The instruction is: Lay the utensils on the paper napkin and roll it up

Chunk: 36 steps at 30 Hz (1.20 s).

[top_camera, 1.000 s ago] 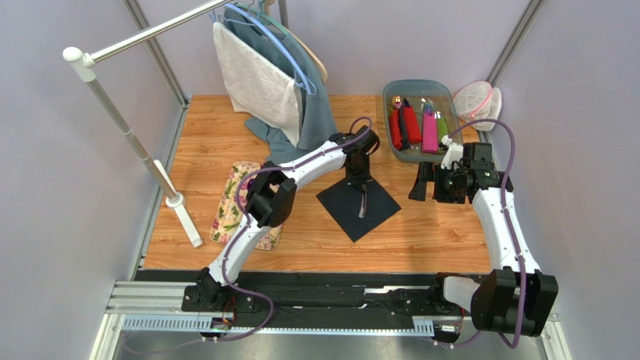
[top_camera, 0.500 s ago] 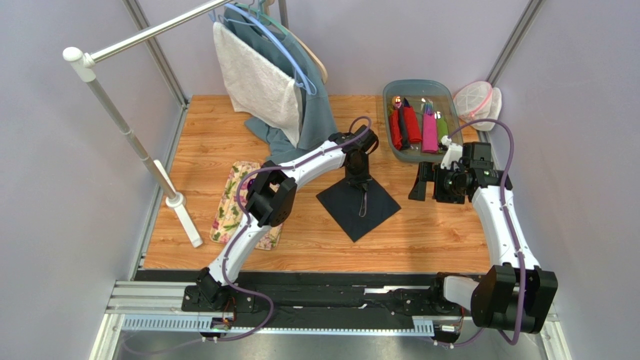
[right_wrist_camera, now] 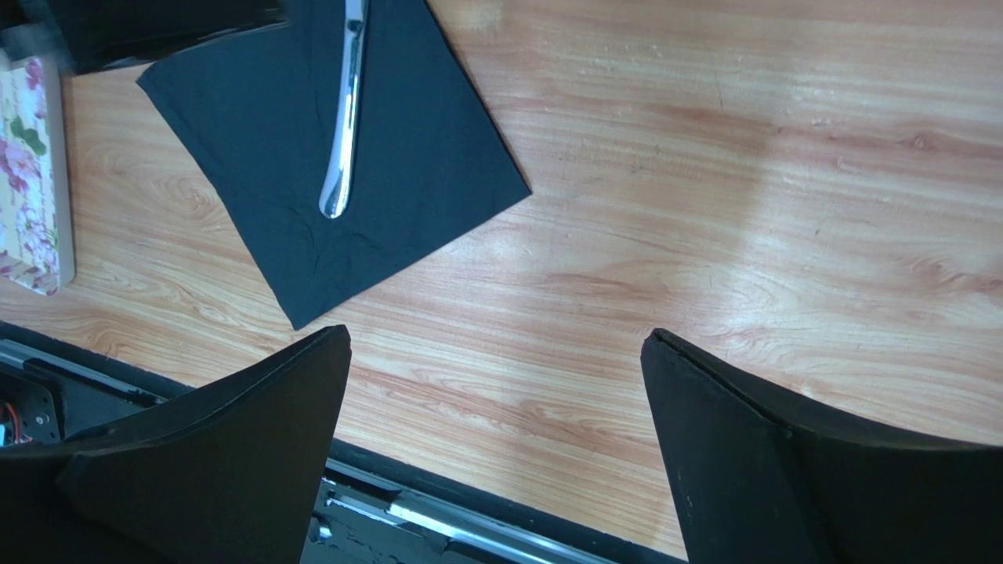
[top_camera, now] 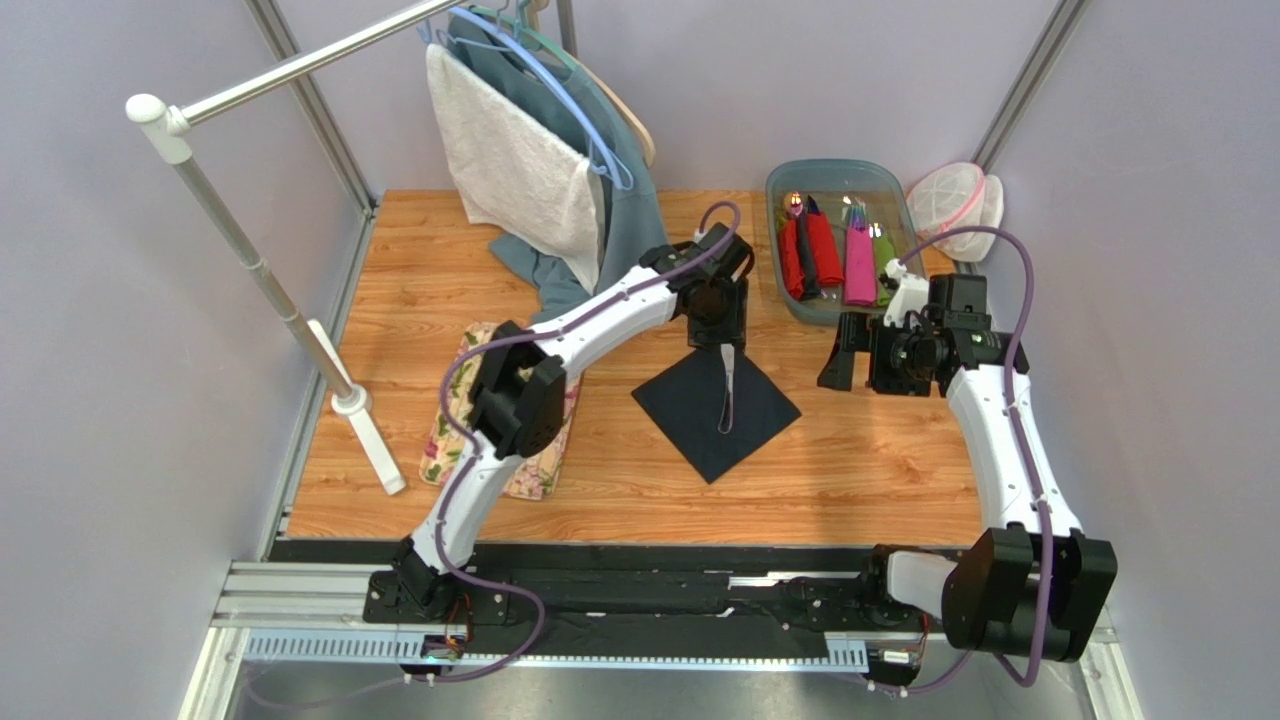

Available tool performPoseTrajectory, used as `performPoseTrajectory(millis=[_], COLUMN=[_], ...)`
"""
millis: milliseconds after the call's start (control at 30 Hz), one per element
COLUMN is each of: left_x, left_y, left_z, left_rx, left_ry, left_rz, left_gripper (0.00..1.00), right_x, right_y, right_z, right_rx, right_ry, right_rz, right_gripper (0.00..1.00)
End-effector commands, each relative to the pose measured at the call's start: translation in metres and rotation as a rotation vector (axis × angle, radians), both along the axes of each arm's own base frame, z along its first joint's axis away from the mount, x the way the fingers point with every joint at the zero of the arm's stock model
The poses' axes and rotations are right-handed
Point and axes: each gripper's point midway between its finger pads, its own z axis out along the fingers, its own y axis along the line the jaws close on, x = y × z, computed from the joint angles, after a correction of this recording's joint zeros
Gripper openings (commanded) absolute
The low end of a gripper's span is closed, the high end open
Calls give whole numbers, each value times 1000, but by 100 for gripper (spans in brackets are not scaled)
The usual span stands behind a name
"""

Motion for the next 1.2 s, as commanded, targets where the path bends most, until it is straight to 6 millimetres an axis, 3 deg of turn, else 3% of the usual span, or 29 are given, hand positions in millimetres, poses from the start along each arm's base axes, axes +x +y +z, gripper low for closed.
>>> performPoseTrajectory(millis=[0,33,67,100,133,167,200,233,267,333,367,400,467,500,567,600,767,933,1167], left_x=[-17,-25,-31,-35,-41,-46,-50,-53,-59,-71,-73,-80,-96,-91,-105,-103,-107,-92,-61], left_y=[18,27,36,44,58,69,81,97,115,150,173,192,230,257,286,306,343,369,369], left_z=[116,146,134,140,169,155,158,183,164,175,153,157,120,111,89,84,51,13,-18], left_rx=[-72,-83,-60,-48,-71,-45,-22,-34,27,64,108,102,160,187,227,247,358,394,433], left_ry=[-272,-349,-360,-403,-475,-478,-513,-585,-584,-618,-570,-563,-425,-385,-318,-302,-220,-26,115], left_rz=[-110,-111,-124,-145,-128,-128,-139,-111,-130,-95,-67,-37,0,65,59,96,73,148,78], left_gripper=[52,53,53,53,53,53,52,52,52,48,47,44,42,40,39,39,39,36,29], right_x=[20,21,21,21,21,21,20,19,19,17,16,15,14,14,12,12,11,17,18], right_y=[0,0,1,1,1,2,2,2,3,4,5,6,7,6,6,6,8,9,6], right_z=[30,32,35,35,37,37,38,38,38,38,39,38,38,37,35,35,29,29,32], right_rx=[9,11,13,12,13,16,15,16,21,27,33,36,40,40,36,33,47,60,45], right_ry=[-108,-114,-123,-126,-131,-132,-136,-134,-137,-134,-134,-130,-126,-124,-120,-122,-98,-95,-103], right_rz=[3,5,9,9,10,14,14,13,15,12,14,17,13,11,11,12,17,7,-1], right_gripper=[100,100,100,100,100,100,100,100,100,100,100,100,100,100,100,100,100,100,100])
